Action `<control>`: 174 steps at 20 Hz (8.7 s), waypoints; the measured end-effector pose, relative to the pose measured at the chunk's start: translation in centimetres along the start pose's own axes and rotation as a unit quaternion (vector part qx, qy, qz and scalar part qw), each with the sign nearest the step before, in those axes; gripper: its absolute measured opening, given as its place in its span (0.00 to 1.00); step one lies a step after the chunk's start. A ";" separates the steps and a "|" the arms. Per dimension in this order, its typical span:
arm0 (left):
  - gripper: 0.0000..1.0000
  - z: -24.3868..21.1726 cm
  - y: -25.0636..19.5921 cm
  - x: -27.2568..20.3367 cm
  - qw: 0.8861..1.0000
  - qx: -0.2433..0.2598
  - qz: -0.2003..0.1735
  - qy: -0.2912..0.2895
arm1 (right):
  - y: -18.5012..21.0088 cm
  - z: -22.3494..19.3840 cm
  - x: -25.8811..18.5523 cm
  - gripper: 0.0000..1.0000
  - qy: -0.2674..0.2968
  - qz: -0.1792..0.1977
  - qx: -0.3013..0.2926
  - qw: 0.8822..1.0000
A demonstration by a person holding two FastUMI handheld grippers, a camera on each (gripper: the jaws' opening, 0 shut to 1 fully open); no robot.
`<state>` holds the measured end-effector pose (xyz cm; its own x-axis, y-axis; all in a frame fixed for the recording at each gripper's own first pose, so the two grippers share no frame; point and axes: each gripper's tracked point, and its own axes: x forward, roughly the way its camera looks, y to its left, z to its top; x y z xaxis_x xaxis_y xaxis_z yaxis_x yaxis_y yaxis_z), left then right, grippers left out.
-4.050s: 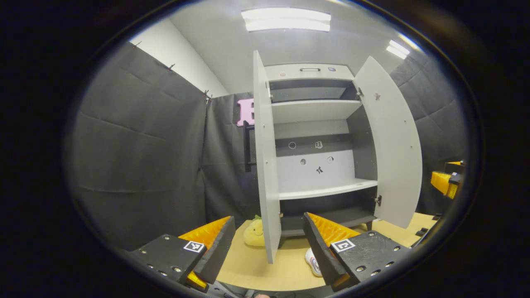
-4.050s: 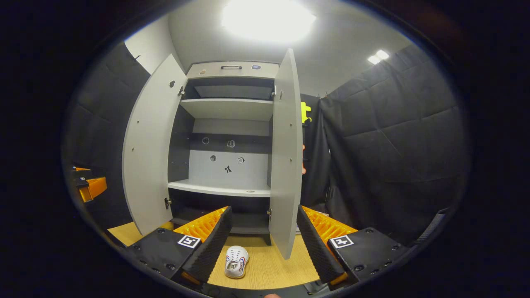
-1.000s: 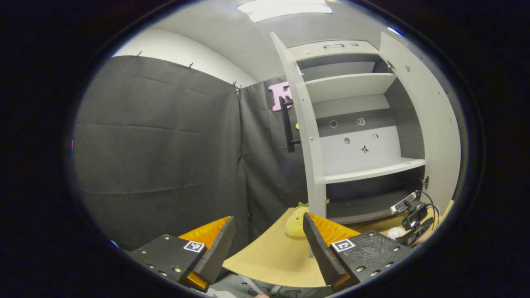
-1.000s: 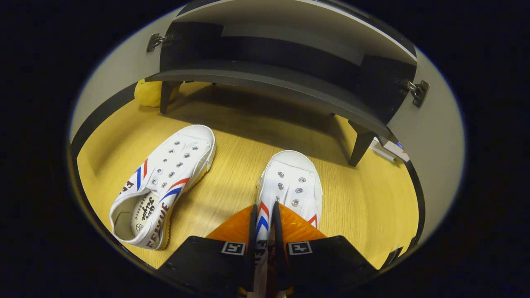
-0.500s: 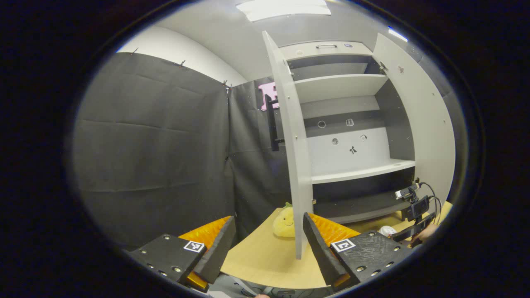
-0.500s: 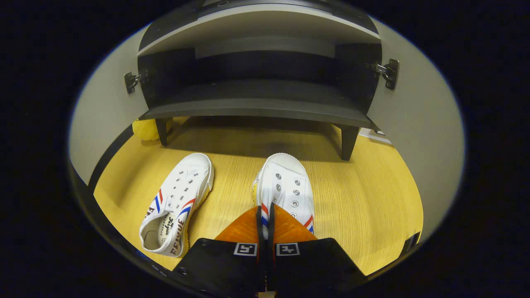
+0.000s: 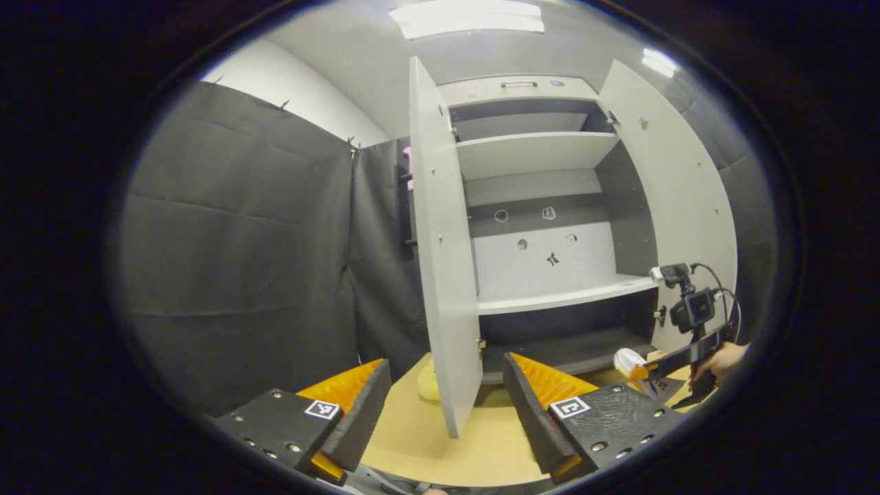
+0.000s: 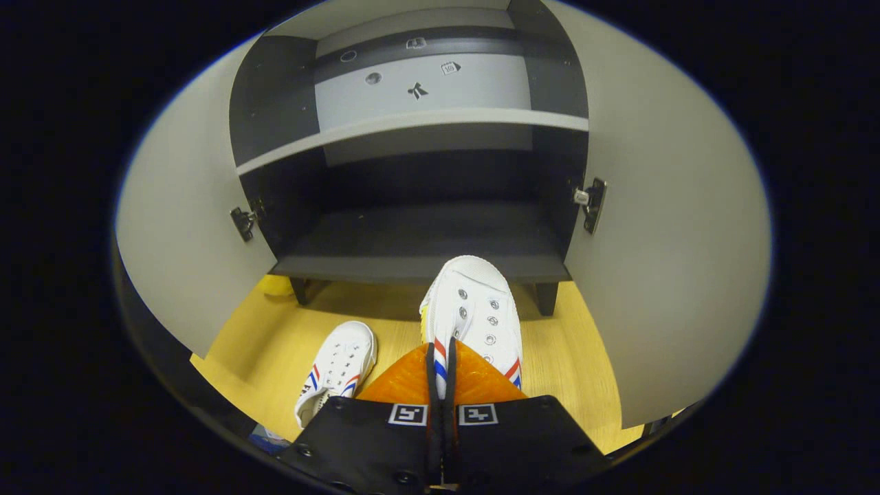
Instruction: Grab one shoe with the right hand and put it into the shoe cabinet, grab the other shoe with the left hand and put it into the shoe cabinet; then close the right door with the right hand and the left door with the left hand.
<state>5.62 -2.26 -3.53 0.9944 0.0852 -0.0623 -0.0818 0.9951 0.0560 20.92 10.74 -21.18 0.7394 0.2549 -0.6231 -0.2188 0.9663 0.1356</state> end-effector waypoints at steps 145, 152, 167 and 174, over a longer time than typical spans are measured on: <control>0.01 -14.9 -9.8 8.5 0.970 -0.139 -0.190 0.053 | -3.3 9.0 -17.6 0.98 -0.215 -0.026 -0.062 0.974; 0.01 -15.1 -10.0 8.6 0.971 -0.136 -0.184 0.063 | -3.7 8.7 -16.0 1.00 -0.202 -0.026 -0.059 0.977; 0.30 -10.4 -10.5 5.3 0.979 -0.087 -0.153 0.104 | -2.6 9.1 -14.9 1.00 -0.197 -0.009 -0.065 0.978; 0.99 -5.6 -9.1 -5.6 0.985 -0.041 -0.160 0.041 | -1.4 10.3 -17.3 1.00 -0.225 -0.006 -0.069 0.972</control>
<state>0.38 -11.48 -9.23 0.9615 -0.2340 -0.1443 0.2276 0.9719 -0.0602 15.00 5.38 -2.69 0.9390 0.2640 -0.2205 -0.2690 0.9631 0.0075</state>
